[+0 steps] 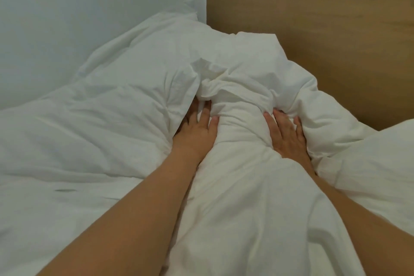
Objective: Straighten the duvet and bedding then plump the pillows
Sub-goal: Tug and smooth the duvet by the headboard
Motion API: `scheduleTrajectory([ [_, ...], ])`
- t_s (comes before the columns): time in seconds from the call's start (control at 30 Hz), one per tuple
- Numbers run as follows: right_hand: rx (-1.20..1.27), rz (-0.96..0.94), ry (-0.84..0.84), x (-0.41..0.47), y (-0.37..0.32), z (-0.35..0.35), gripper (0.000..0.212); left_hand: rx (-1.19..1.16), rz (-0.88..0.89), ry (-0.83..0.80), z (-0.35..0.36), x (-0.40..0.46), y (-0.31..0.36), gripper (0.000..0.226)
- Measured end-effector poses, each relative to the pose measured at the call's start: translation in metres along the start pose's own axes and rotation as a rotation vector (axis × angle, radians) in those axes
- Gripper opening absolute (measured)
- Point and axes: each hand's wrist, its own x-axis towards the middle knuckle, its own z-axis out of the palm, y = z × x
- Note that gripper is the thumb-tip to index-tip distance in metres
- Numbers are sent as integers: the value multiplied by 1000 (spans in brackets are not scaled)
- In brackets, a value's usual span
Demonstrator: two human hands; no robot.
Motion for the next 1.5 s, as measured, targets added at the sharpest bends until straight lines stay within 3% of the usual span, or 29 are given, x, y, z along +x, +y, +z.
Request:
scheduleTrajectory([
  [0.13,57,35,-16,7,-6,-7,86,30,136,-165,-47,-56,29,57],
  [0.2,68,22,-55,4,-5,-13,86,-19,124,-174,-60,-109,39,57],
  [0.23,70,18,-81,2,-5,-18,85,72,110,-122,-60,-137,39,58],
  [0.3,83,8,-141,-5,-3,-26,83,295,1,-17,-58,-191,33,61],
  [0.37,89,19,-208,-11,-6,-38,81,343,-222,0,-68,-225,24,64],
  [0.47,73,37,-310,-6,-7,-64,82,220,-431,-158,-80,-232,13,62],
  [0.57,-1,15,-496,-6,0,-77,82,186,-434,-307,-72,-213,11,64],
  [0.63,-14,-5,-452,-8,-2,-78,85,46,-434,-295,-69,-205,16,72],
  [0.73,0,-20,-316,-17,-5,-66,68,-484,-566,102,-80,-204,14,63],
  [0.8,-8,-41,-251,-21,-6,-60,65,-838,-756,245,-86,-194,11,65],
  [0.9,-50,-48,-215,-25,-8,-55,67,-924,-926,181,-94,-170,7,83],
  [0.93,-82,-28,-229,-27,-8,-50,60,-982,-994,151,-99,-158,3,75],
  [1.0,-106,-34,-327,-27,-3,-45,49,-1056,-1078,-11,-116,-134,-6,37],
  [1.07,-104,-75,-305,-24,-2,-40,54,-785,-989,-216,-141,-107,-14,9],
  [1.1,-155,-76,-267,-22,-3,-37,55,-548,-884,-259,-157,-88,-14,9],
  [1.17,-262,-53,-193,-20,-11,-29,50,-239,-687,-14,-205,-25,-13,15],
  [1.23,-394,-91,-133,-14,-14,-20,45,-219,-473,270,-270,41,7,23],
  [1.3,-448,-115,-63,-8,-5,-5,43,-148,-208,259,-310,93,27,51],
  [1.4,-390,-116,-100,-6,10,4,44,312,-18,256,-288,124,45,68],
  [1.5,-324,-158,-133,-9,5,-3,45,297,25,255,-205,92,57,65],
])
